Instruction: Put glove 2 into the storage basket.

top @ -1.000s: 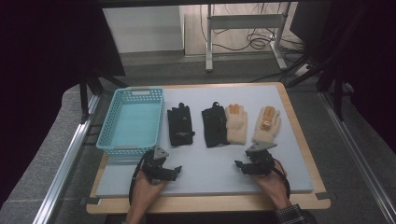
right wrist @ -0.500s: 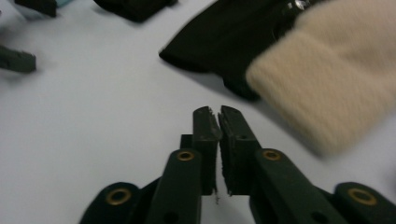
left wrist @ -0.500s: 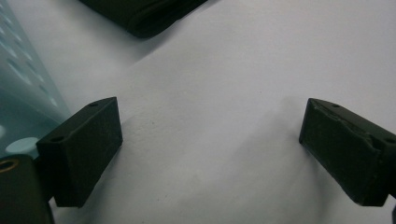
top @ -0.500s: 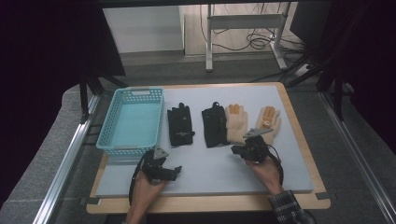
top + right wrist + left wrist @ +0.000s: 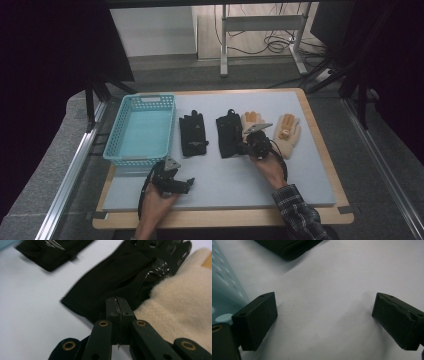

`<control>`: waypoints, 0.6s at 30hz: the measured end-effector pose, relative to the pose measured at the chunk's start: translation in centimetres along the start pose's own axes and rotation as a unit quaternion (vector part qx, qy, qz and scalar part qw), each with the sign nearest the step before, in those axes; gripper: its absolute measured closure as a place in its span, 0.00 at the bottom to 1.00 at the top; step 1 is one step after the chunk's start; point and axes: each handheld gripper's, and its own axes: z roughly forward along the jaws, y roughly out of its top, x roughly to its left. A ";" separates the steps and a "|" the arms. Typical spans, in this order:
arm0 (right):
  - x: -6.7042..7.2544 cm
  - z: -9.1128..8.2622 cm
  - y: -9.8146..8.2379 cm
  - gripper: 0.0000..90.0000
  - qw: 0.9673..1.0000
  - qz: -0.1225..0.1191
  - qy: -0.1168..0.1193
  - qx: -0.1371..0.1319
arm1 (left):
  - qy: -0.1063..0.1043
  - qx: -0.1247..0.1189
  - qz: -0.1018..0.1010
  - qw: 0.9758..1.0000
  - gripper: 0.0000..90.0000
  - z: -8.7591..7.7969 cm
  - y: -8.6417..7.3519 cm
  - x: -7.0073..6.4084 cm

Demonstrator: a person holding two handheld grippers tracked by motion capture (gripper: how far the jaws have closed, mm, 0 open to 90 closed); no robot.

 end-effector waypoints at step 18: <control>0.8 1.8 1.4 0.80 0.999 -0.002 0.024 -0.022 | 0.000 0.000 0.000 1.000 0.07 0.0 0.0 0.0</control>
